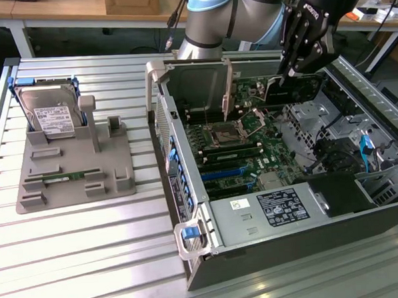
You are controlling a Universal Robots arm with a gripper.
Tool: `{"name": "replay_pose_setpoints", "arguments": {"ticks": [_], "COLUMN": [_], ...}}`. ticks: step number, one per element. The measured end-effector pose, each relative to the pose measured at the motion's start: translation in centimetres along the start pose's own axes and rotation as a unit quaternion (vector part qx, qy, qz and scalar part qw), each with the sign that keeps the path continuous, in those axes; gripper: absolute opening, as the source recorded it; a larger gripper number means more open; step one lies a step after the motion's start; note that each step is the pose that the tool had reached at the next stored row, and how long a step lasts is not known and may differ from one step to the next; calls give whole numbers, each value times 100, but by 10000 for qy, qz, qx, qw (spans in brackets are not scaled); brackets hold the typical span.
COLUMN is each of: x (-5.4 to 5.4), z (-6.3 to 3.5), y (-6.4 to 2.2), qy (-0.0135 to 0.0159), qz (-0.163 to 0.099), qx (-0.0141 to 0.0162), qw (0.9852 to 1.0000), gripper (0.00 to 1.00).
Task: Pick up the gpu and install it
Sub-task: 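Insert the gpu into the slot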
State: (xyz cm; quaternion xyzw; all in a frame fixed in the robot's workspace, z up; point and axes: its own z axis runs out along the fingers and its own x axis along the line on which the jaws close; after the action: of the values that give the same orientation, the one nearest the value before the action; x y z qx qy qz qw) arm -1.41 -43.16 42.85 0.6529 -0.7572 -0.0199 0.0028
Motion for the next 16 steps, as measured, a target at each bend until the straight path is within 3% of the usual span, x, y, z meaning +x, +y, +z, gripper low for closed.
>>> {"name": "replay_pose_setpoints", "arguments": {"ticks": [16], "x": [2], "z": [78], "y": [-3], "qy": [0], "qz": [0], "qx": [0], "qw": [10000], "gripper": [27]}}
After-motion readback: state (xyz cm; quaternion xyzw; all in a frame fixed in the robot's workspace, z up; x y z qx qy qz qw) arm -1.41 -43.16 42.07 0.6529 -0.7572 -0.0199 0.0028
